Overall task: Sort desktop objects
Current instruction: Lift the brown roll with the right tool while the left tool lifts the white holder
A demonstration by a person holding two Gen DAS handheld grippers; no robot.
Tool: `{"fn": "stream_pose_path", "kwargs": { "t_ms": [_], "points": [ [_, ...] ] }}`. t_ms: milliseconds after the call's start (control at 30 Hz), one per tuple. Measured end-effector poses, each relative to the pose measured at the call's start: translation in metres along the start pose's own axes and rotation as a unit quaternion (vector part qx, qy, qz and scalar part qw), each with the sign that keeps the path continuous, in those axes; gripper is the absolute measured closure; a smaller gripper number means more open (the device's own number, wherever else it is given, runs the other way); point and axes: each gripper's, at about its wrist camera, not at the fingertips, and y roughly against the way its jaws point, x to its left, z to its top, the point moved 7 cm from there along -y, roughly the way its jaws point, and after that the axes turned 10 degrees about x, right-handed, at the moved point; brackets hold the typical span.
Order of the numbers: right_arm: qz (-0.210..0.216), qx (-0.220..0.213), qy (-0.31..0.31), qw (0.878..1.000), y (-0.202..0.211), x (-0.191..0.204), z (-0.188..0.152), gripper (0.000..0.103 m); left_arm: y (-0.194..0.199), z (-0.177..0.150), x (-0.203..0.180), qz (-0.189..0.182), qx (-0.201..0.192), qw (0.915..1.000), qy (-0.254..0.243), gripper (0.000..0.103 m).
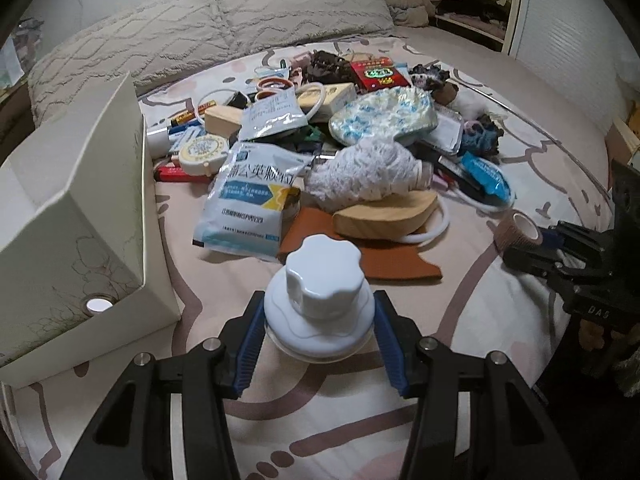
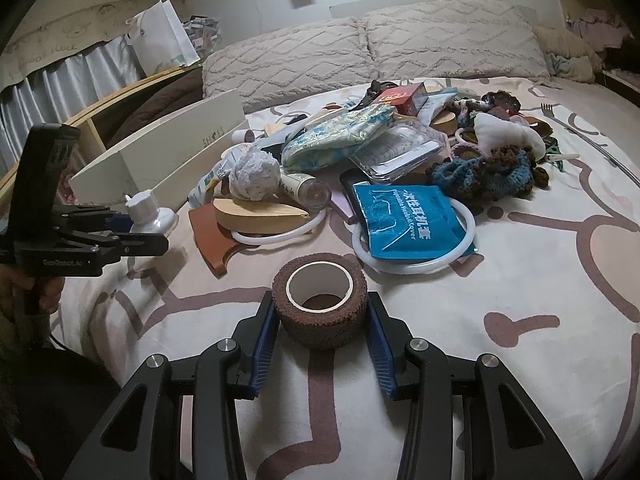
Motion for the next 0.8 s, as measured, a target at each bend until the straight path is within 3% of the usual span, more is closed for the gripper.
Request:
{"fn": "stream_pose_path", "kwargs": {
  "t_ms": [233, 800],
  "points": [
    [0.006, -0.006, -0.011, 1.0, 0.007, -0.005, 0.003, 0.06, 0.013, 0.013, -0.008, 0.002, -0.02, 0.9998, 0.008, 0.051],
    [0.001, -0.026, -0.028, 0.999, 0.026, -0.02, 0.012, 0.06, 0.031, 0.051, -0.044, -0.044, -0.089, 0.9941, 0.044, 0.051]
  ]
}}
